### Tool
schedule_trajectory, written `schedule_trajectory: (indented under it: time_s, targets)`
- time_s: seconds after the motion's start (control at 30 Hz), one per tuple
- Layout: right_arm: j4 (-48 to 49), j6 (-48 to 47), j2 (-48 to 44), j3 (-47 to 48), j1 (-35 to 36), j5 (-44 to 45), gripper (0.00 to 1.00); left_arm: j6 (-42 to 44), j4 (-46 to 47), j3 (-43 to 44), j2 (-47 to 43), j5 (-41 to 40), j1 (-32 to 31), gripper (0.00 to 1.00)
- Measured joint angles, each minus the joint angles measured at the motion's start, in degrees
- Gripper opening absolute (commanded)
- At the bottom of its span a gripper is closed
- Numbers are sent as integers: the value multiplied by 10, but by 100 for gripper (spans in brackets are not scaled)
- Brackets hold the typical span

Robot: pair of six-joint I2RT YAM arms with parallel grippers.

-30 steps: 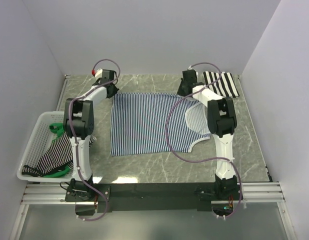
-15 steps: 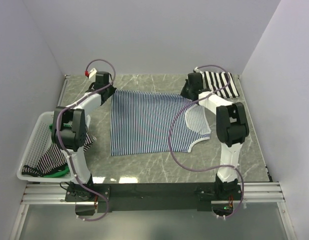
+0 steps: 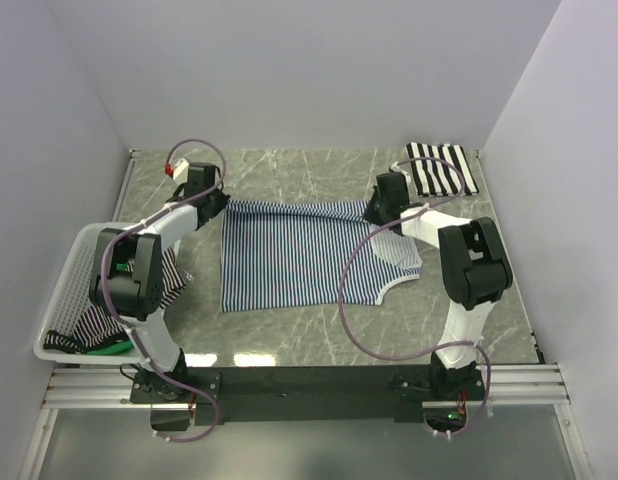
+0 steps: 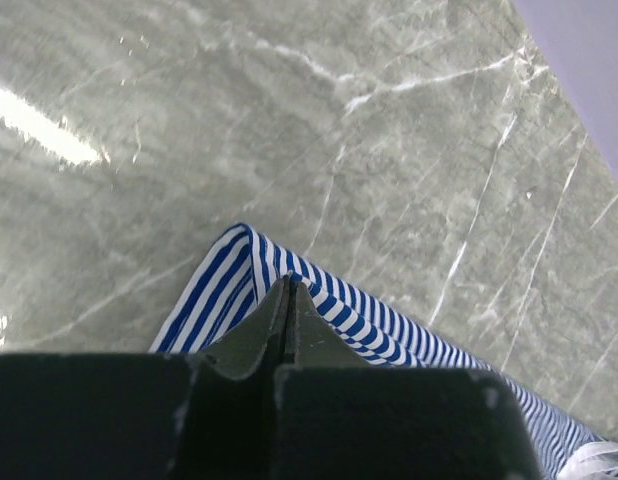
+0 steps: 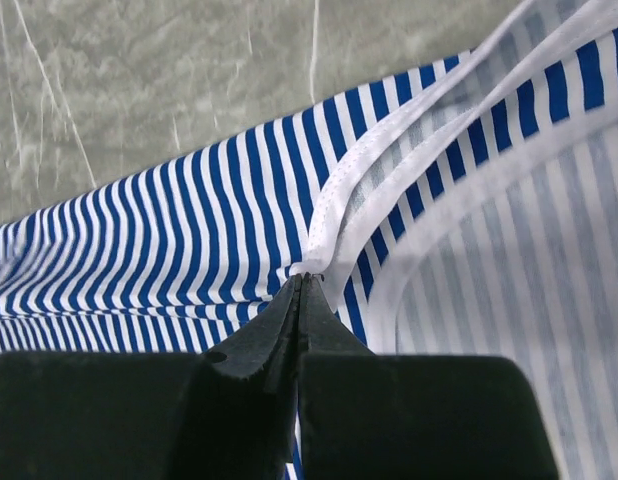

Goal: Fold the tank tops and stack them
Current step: Fold the tank top

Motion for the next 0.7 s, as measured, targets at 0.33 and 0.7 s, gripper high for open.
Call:
schedule_trajectory:
  time_s: [0.33, 0.7]
  targets:
    - [34, 18, -73, -74, 9, 11, 0, -28, -24, -57, -38, -10, -10, 0]
    - [41, 33, -99, -125, 34, 32, 0, -57, -70, -88, -48, -19, -13, 1]
